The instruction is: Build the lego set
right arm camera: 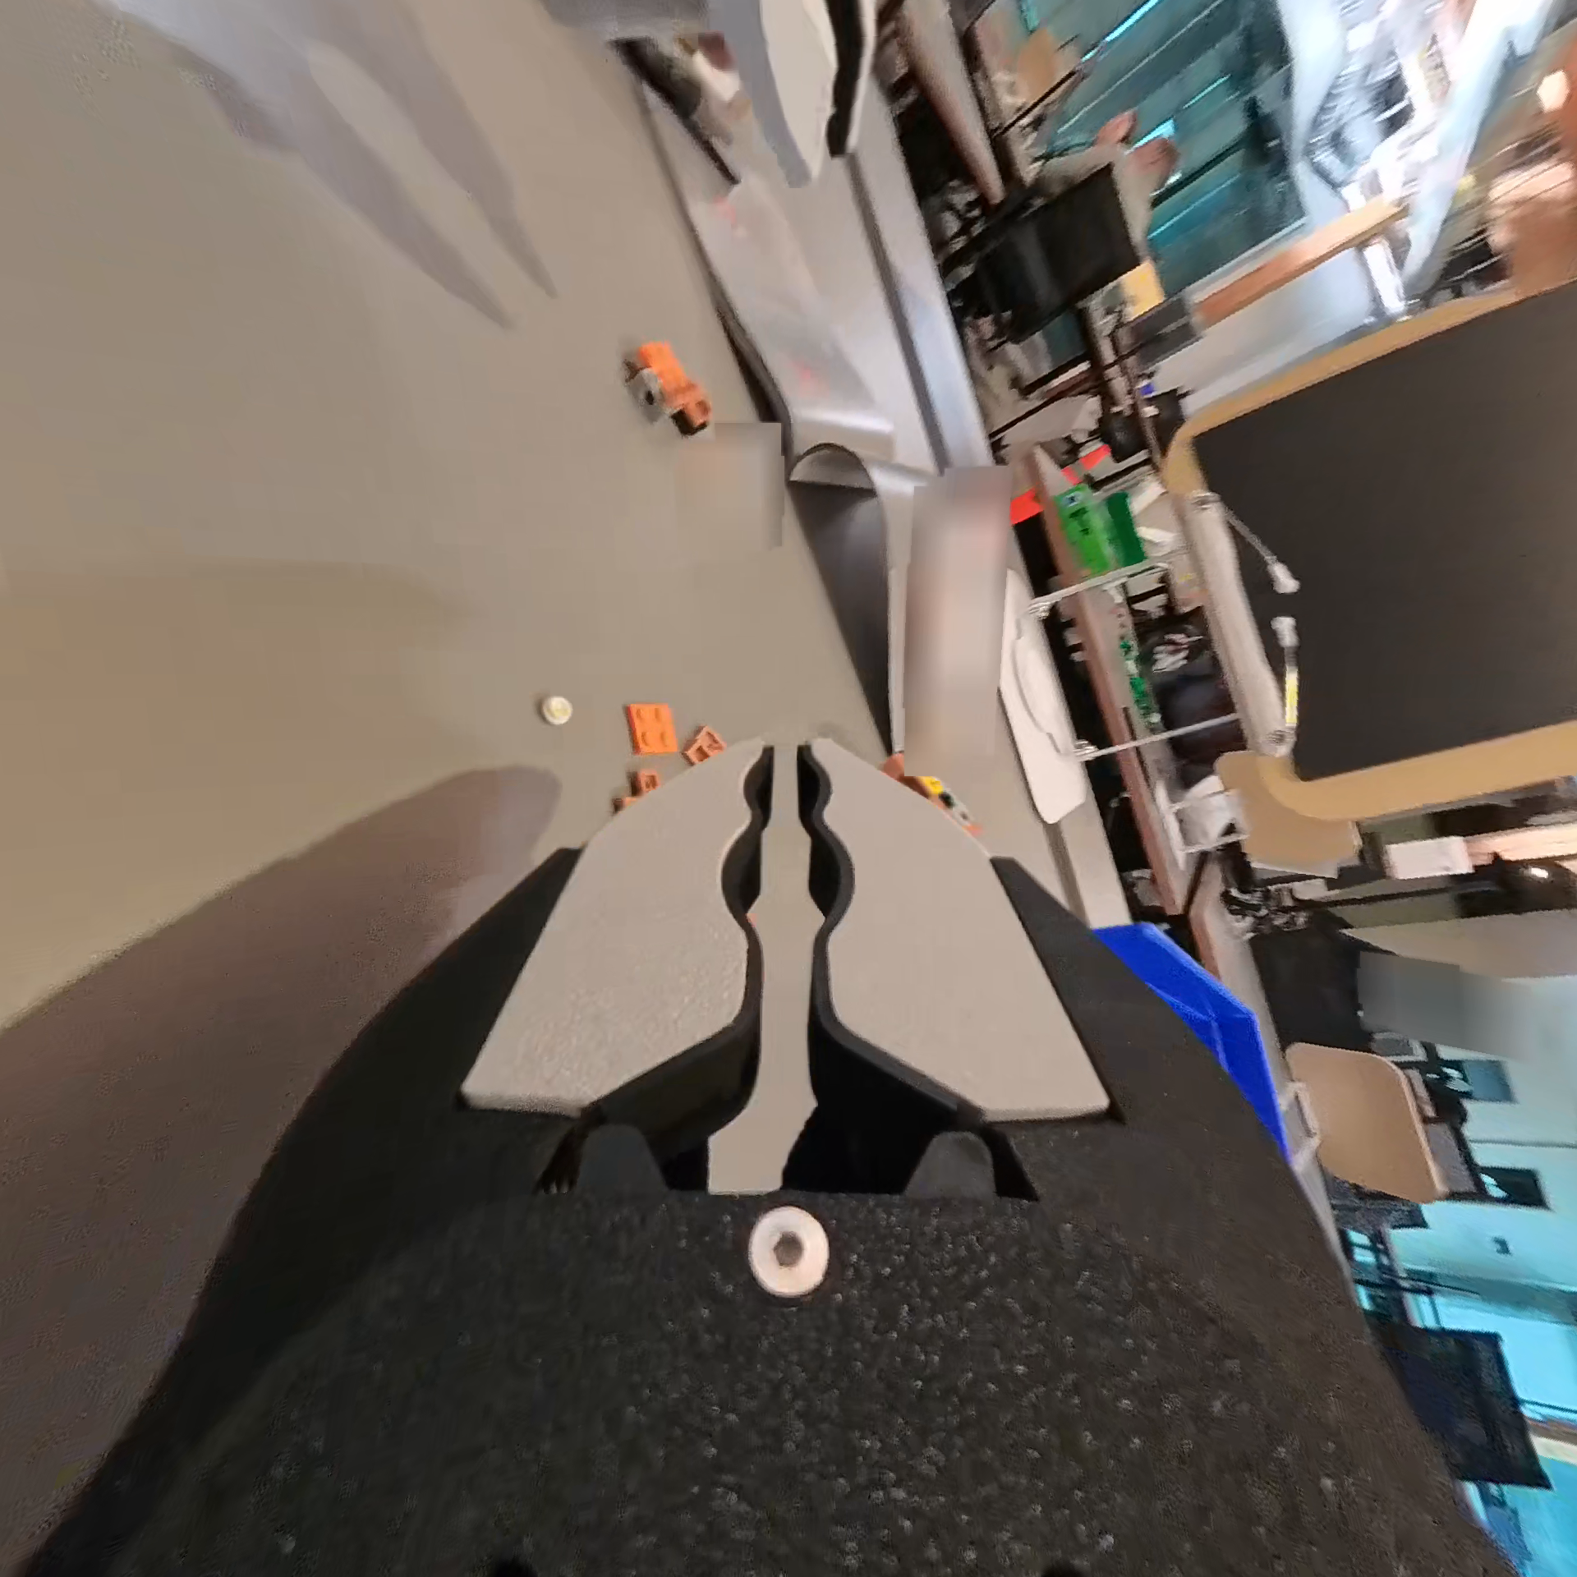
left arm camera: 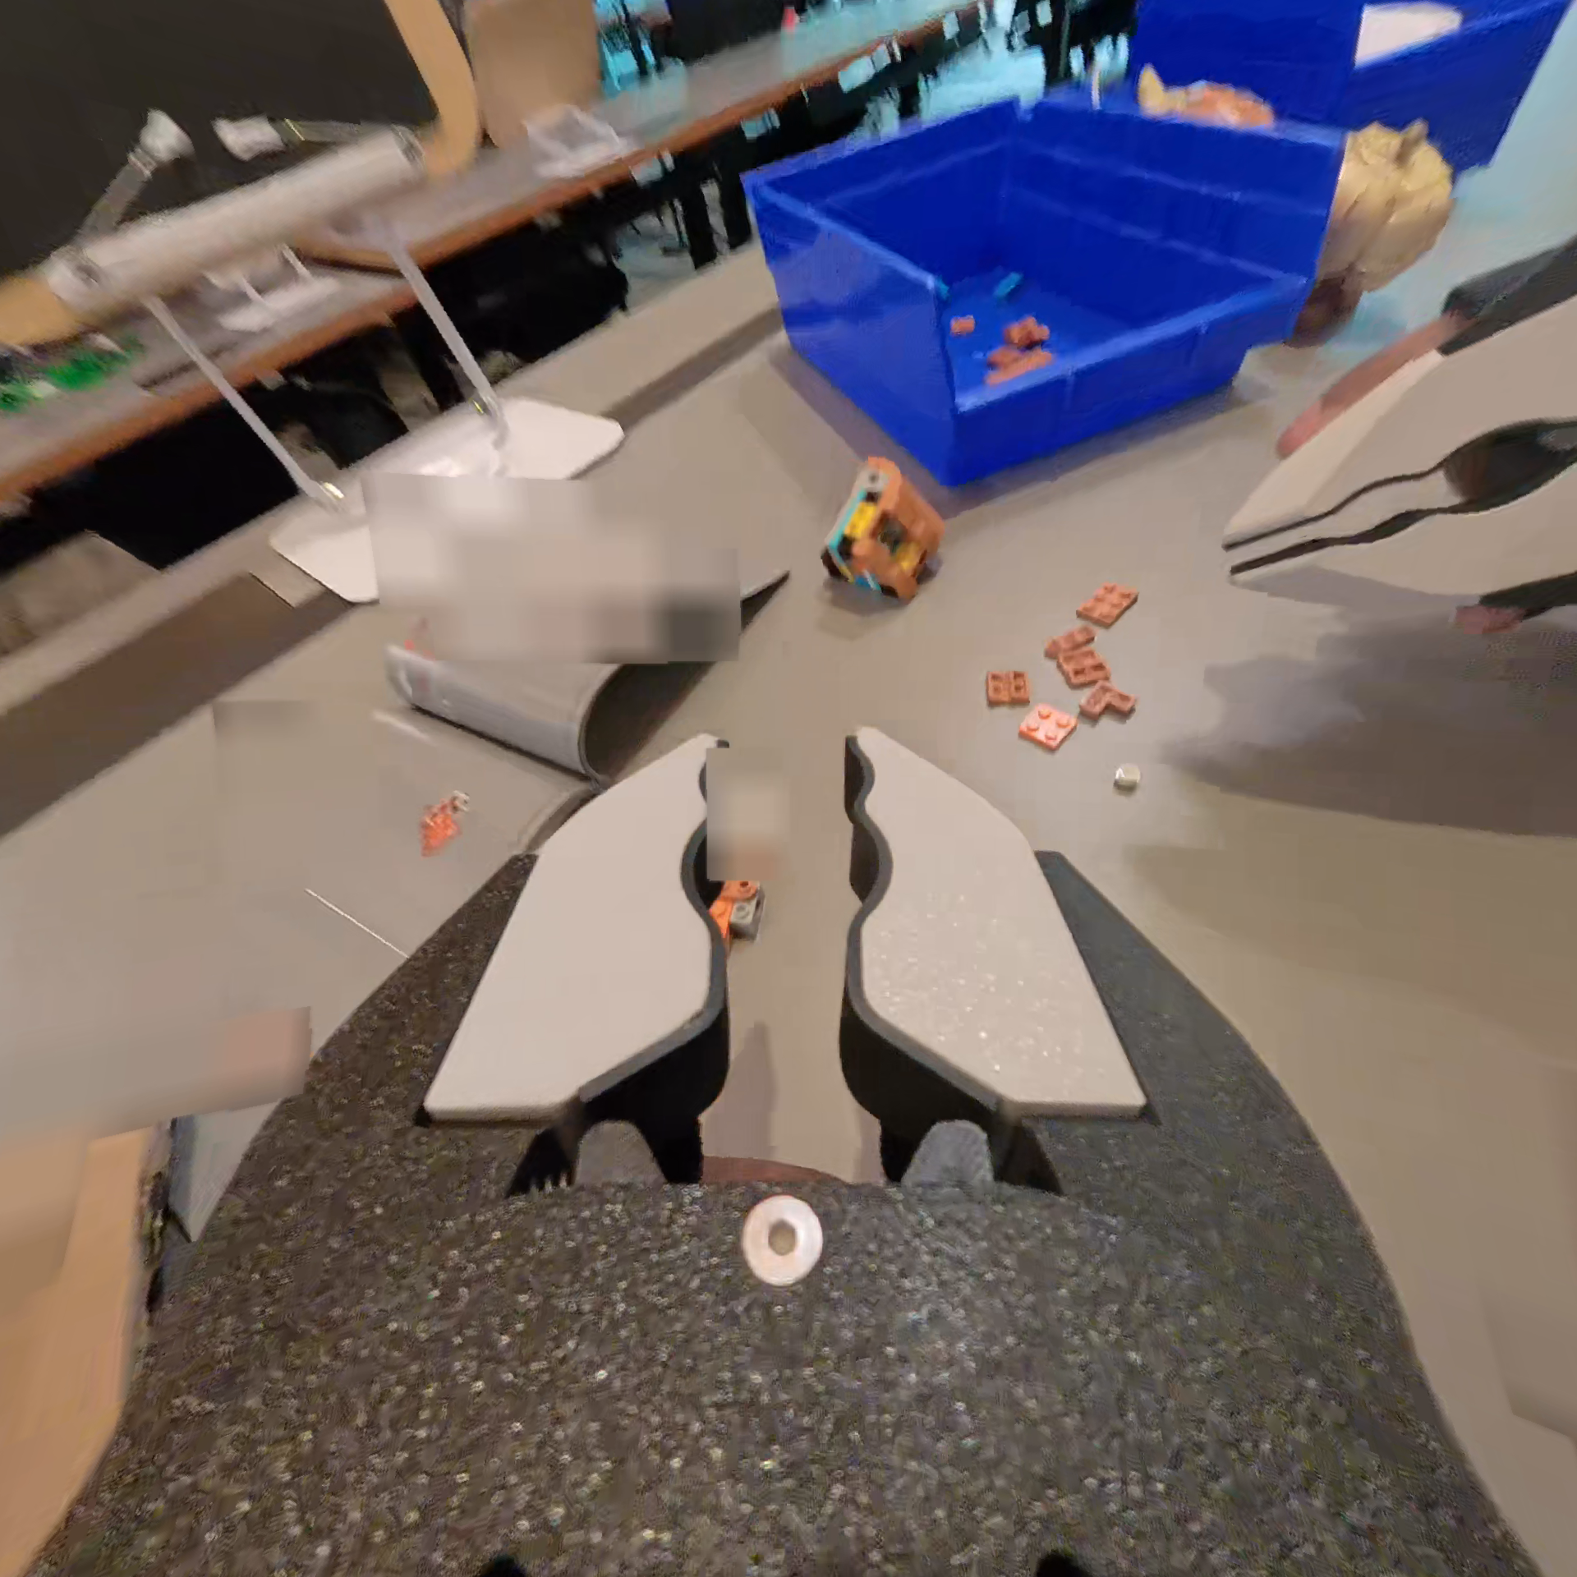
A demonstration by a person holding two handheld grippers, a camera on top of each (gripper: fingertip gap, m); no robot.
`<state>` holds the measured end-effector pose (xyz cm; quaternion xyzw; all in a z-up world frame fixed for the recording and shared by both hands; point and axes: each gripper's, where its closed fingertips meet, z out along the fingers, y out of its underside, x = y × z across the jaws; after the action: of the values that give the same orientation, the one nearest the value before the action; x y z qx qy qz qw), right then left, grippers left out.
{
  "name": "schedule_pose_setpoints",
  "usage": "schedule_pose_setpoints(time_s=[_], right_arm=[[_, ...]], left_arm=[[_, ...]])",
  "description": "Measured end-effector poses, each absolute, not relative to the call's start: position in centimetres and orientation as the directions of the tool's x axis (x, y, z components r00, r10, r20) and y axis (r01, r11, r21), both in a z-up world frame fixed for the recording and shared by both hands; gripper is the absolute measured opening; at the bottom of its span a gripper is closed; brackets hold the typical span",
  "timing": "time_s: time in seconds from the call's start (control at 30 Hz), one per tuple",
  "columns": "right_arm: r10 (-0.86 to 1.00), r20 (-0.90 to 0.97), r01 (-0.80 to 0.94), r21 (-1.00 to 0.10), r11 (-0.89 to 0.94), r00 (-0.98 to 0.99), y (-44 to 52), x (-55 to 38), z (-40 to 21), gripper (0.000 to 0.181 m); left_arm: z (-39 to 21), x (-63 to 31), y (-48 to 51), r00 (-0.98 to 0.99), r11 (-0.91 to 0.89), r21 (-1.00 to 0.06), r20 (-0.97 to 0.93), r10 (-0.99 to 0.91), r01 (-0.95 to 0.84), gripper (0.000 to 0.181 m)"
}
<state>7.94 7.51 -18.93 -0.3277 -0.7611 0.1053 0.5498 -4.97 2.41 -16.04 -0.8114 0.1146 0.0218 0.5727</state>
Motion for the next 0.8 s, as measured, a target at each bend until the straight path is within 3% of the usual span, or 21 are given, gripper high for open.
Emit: schedule_pose_setpoints(time_s=[0.23,0.43,0.57,0.67,0.8], right_arm=[[0.613,0.733,0.393,-0.492,0.777,-0.294,7.9,6.3,-20.0,0.008],[0.694,0.666,0.366,-0.595,0.715,-0.273,8.4,6.1,-20.2,0.008],[0.711,0.646,0.370,-0.611,0.700,-0.277,8.9,6.2,-20.8,0.008],[0.723,0.634,0.375,-0.622,0.687,-0.274,9.2,6.1,-21.0,0.008],[0.760,0.599,0.366,-0.667,0.648,-0.253,9.5,5.9,-20.6,0.009]], left_arm=[[-21.4,-6.7,6.5,0.899,-0.601,-0.673,-0.265,-0.348,-0.431,0.030],[-25.7,-8.7,7.8,0.866,-0.748,-0.441,-0.187,-0.463,-0.496,0.039],[-26.2,-8.4,8.1,0.861,-0.761,-0.415,-0.137,-0.490,-0.499,0.036],[-26.4,-8.0,8.0,0.854,-0.762,-0.398,-0.128,-0.505,-0.510,0.016],[-26.3,-6.9,8.4,0.857,-0.744,-0.443,-0.127,-0.500,-0.500,0.016]])
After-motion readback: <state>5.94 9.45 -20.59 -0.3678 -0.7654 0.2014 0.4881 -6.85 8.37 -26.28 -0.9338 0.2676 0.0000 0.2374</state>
